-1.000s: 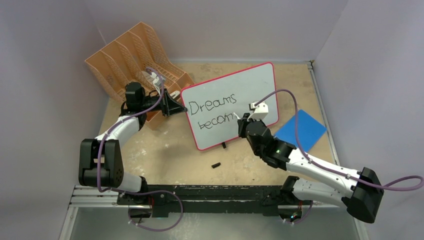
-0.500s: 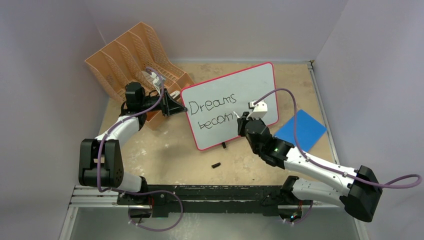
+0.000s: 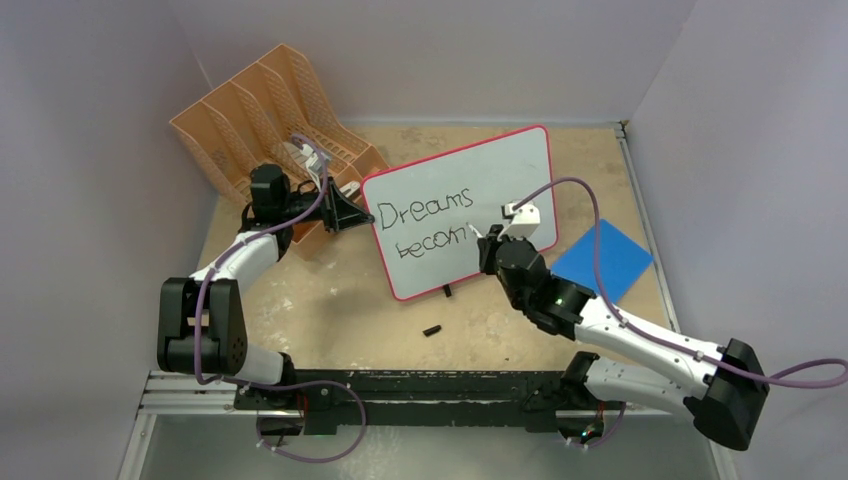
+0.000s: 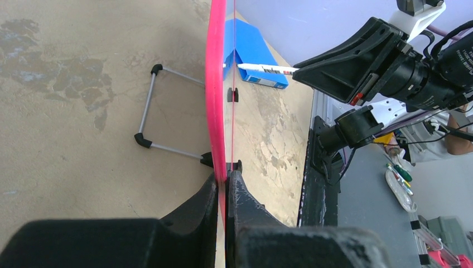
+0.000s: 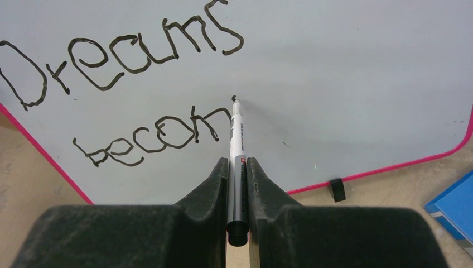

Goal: Write a sentence on the whiteboard

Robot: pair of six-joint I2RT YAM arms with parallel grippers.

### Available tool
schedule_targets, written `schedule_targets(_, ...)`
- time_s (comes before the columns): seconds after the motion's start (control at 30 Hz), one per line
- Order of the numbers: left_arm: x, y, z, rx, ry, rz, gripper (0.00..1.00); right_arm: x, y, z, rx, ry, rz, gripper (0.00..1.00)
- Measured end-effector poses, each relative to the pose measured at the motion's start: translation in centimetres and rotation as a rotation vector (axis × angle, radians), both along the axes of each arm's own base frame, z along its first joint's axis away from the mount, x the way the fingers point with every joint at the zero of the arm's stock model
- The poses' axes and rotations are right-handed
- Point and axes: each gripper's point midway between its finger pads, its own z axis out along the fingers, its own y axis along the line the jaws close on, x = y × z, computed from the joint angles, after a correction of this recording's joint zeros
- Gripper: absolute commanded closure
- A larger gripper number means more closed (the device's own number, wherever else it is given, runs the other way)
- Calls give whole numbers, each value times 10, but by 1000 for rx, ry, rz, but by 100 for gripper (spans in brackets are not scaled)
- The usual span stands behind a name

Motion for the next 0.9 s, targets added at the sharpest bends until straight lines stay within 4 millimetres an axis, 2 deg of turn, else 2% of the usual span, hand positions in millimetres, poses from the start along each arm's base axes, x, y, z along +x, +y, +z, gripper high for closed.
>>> schedule_targets(0.13, 0, 0, 0, 0, 0, 0, 100, -3, -4, 2, 7, 3, -4, 100)
schedule_targets(0.9, 0, 0, 0, 0, 0, 1, 100, -2, 1, -10, -13, 34, 9, 100)
